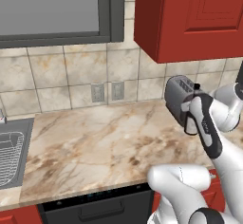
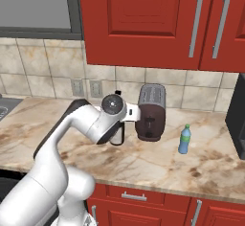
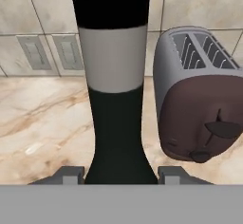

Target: Place the drinks on the dining counter in a tight cluster.

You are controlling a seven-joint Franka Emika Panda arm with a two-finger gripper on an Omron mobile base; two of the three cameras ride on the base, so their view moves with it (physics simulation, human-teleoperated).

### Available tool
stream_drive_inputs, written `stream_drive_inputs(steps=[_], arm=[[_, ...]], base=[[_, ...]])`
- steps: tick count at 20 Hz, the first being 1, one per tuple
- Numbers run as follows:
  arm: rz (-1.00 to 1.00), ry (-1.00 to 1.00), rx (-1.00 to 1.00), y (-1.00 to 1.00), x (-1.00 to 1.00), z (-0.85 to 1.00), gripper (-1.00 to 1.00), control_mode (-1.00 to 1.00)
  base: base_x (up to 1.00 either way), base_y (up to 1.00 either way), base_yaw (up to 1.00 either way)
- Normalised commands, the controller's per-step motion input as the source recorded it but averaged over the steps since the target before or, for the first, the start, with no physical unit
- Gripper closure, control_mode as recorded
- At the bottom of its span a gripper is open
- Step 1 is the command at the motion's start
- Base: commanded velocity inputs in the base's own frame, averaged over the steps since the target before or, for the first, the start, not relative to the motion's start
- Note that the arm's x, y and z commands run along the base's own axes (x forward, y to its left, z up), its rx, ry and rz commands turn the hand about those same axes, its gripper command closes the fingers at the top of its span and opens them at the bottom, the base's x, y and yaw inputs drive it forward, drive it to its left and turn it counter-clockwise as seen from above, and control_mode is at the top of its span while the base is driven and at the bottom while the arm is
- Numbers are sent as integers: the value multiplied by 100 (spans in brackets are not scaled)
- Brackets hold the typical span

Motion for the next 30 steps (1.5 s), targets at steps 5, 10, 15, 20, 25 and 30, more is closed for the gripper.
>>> stream_drive_inputs(steps=[5, 10, 15, 20, 25, 30], arm=[[0, 0, 0, 0, -8, 39, 100, -100], [0, 1, 0, 0, 0, 9, 100, -100], [0, 0, 0, 0, 0, 0, 100, -100], [0, 0, 0, 0, 0, 0, 100, 100], [0, 0, 0, 0, 0, 0, 100, 100], [0, 0, 0, 0, 0, 0, 100, 100]], base=[[0, 0, 0], [0, 0, 0], [0, 0, 0], [-40, 0, 0], [-94, 0, 5], [-75, 62, 40]])
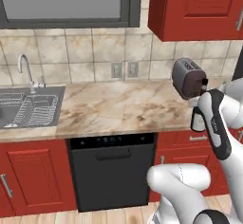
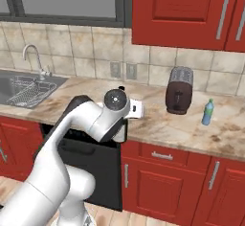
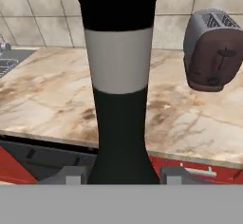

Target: Place the drinks on the dining counter in a tight cluster.

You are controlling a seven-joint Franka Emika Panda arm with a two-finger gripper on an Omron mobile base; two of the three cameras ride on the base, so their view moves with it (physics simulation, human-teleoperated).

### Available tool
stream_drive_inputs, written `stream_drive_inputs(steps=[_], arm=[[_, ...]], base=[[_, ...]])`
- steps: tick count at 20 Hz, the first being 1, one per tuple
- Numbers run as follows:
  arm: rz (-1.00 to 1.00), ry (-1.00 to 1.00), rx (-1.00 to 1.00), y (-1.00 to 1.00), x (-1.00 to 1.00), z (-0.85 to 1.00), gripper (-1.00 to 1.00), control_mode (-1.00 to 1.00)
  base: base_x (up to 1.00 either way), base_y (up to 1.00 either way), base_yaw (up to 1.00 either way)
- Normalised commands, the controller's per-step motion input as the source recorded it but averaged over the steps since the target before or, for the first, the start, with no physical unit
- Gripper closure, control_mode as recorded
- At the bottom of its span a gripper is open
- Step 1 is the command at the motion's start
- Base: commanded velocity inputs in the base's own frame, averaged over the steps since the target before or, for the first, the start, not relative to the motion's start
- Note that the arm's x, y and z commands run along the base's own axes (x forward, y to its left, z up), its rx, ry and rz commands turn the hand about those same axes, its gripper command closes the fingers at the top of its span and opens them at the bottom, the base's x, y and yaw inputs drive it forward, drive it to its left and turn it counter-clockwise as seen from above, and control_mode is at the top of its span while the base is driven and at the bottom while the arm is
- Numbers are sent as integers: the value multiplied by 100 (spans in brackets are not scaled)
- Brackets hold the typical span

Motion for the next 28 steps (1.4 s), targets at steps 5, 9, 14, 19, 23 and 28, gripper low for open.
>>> stream_drive_inputs(steps=[5, 9, 14, 19, 23, 28], arm=[[0, 0, 0, 0, 0, 0, 100, 100], [0, 0, 0, 0, 0, 0, 100, 100], [0, 0, 0, 0, 0, 0, 100, 100], [0, 0, 0, 0, 0, 0, 100, 100], [0, 0, 0, 0, 0, 0, 100, 100], [0, 0, 0, 0, 0, 0, 100, 100]], base=[[-1, 86, 86], [0, 71, 91], [13, 43, 96], [20, 20, 100], [19, 15, 100], [11, 8, 100]])
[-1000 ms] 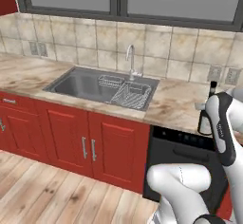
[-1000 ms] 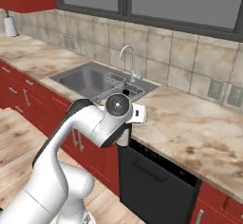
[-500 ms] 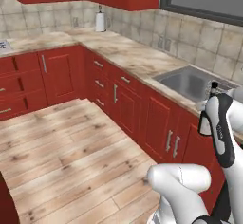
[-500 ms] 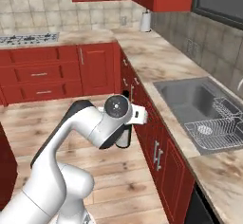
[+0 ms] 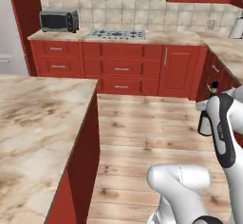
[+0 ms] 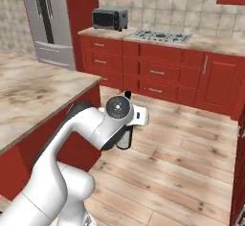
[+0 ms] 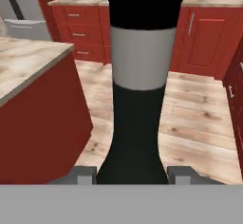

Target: Place the drinks on the dining counter in a tight cluster.

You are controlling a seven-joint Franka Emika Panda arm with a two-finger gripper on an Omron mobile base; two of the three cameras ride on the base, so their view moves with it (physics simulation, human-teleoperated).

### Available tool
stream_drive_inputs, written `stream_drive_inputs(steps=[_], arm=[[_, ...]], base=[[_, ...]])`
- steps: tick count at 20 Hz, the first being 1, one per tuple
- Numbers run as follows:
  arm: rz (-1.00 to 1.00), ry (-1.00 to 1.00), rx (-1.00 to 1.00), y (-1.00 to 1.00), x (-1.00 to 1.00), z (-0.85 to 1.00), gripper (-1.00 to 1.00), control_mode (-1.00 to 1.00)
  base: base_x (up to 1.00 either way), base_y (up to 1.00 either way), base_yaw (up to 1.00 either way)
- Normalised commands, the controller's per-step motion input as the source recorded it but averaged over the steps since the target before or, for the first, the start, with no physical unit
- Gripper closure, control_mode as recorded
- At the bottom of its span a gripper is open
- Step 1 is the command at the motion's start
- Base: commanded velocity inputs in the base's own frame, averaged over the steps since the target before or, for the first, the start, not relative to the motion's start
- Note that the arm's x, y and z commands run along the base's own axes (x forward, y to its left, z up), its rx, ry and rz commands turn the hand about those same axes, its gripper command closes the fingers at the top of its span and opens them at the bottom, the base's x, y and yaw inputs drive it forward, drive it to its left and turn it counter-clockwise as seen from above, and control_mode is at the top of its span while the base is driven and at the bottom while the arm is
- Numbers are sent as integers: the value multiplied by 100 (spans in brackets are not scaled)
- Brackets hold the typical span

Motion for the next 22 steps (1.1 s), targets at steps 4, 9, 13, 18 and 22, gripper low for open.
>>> stream_drive_inputs(steps=[4, 9, 13, 18, 22], arm=[[0, 0, 0, 0, 0, 0, 100, 100], [0, 0, 0, 0, 0, 0, 100, 100], [0, 0, 0, 0, 0, 0, 100, 100], [0, 0, 0, 0, 0, 0, 100, 100], [0, 0, 0, 0, 0, 0, 100, 100]], base=[[11, 5, 100], [8, 7, 100], [8, 10, 100], [15, 2, 100], [18, -31, 74]])
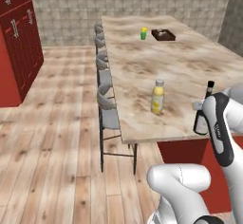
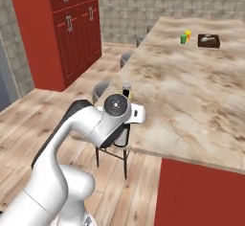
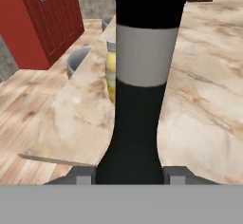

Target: Place the drinks on the dining counter in a tight cluster.

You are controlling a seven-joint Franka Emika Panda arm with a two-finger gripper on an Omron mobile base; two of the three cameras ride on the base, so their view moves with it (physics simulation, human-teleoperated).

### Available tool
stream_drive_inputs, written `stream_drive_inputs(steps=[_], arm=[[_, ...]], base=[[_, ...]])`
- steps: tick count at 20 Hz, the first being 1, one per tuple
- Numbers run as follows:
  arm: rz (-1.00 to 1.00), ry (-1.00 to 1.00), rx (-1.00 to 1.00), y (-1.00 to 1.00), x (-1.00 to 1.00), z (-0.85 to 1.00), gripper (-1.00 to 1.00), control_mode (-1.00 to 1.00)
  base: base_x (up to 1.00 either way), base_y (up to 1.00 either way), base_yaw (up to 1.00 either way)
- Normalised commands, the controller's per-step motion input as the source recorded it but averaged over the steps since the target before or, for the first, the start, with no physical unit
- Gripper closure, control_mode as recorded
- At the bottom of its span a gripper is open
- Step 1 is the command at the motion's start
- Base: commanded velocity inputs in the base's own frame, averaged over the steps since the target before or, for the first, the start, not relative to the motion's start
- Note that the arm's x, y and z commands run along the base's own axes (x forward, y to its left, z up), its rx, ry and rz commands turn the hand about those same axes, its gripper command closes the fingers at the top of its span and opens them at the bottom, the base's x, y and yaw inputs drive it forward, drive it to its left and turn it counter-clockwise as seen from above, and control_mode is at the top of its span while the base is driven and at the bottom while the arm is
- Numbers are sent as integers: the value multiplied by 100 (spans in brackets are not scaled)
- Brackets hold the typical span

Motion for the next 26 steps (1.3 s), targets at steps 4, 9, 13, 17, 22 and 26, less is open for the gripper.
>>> stream_drive_inputs(steps=[4, 9, 13, 17, 22, 26], arm=[[0, 0, 0, 0, 0, 0, 100, 100], [0, 0, 0, 0, 0, 0, 100, 100], [0, 0, 0, 0, 0, 0, 100, 100], [0, 0, 0, 0, 0, 0, 100, 100], [0, 0, 0, 0, 0, 0, 100, 100], [0, 0, 0, 0, 0, 0, 100, 100]], base=[[14, -31, 16], [40, -11, -8], [87, -44, -26], [56, -64, -21], [18, -49, 0], [0, 0, 0]])
